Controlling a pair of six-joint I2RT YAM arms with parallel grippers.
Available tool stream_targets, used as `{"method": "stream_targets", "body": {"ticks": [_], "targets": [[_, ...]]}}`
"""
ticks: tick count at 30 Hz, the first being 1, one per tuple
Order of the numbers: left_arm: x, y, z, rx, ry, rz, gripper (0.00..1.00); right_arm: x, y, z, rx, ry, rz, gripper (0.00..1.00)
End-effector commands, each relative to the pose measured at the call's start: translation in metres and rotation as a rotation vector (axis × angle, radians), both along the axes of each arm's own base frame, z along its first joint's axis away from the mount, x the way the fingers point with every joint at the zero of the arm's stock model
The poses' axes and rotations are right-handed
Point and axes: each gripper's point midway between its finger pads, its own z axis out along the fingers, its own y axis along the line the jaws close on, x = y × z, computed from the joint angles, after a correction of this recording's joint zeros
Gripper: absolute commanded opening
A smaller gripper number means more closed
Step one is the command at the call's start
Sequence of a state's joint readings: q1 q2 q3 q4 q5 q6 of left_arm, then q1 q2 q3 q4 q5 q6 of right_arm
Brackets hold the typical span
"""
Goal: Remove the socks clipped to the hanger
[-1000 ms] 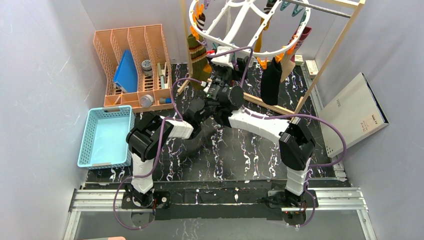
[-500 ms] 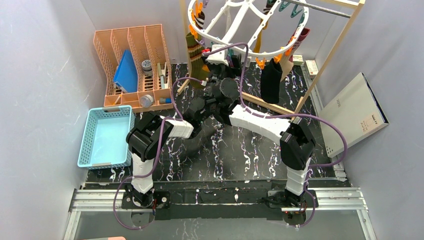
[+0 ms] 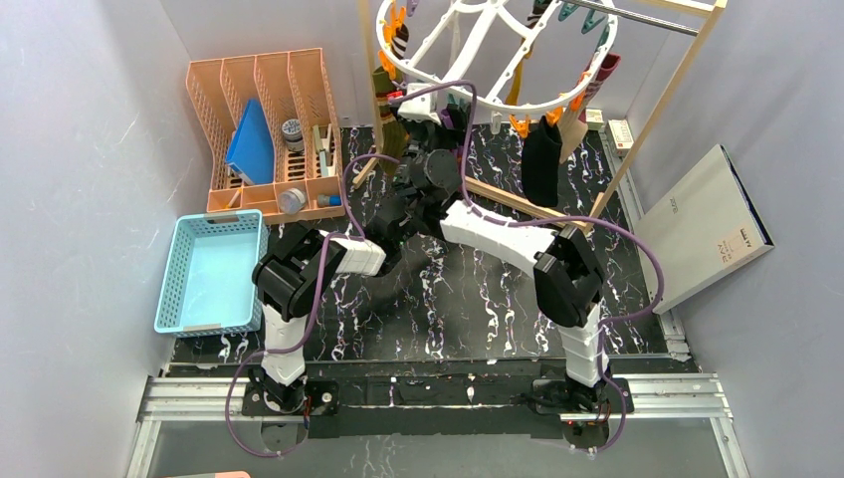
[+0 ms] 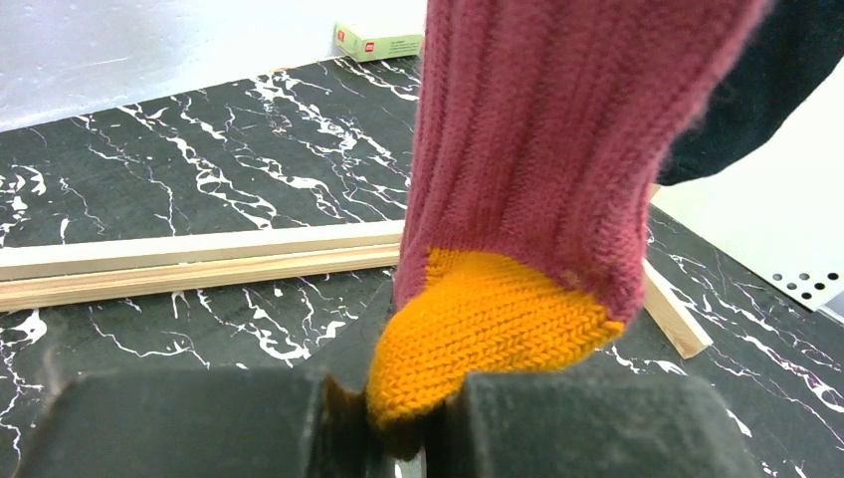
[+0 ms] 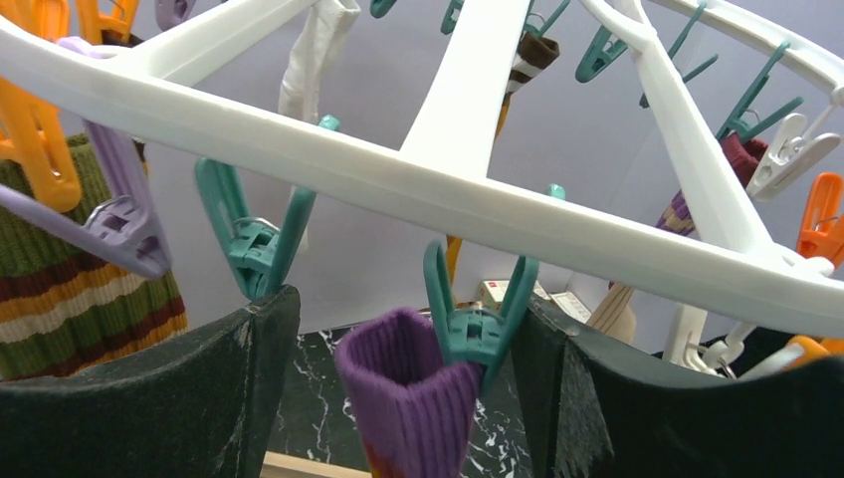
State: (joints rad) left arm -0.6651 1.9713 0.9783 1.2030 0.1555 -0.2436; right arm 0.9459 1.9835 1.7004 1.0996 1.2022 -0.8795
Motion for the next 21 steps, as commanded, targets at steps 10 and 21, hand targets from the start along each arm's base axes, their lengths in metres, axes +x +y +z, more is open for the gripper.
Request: {"method": "stream_targets", "body": {"ticks": [10, 21], "targets": [[-0.001, -0.006, 0.012, -0.013, -0.025, -0.024, 0.00, 0.013, -0.030, 0.033, 0.057, -0.074, -0.100, 0.82], [-0.001, -0.007, 0.013, -0.018, -0.021, -0.029, 0.00, 0.013, -0.032, 0.032, 0.060, -0.074, -0.103, 0.70]]}}
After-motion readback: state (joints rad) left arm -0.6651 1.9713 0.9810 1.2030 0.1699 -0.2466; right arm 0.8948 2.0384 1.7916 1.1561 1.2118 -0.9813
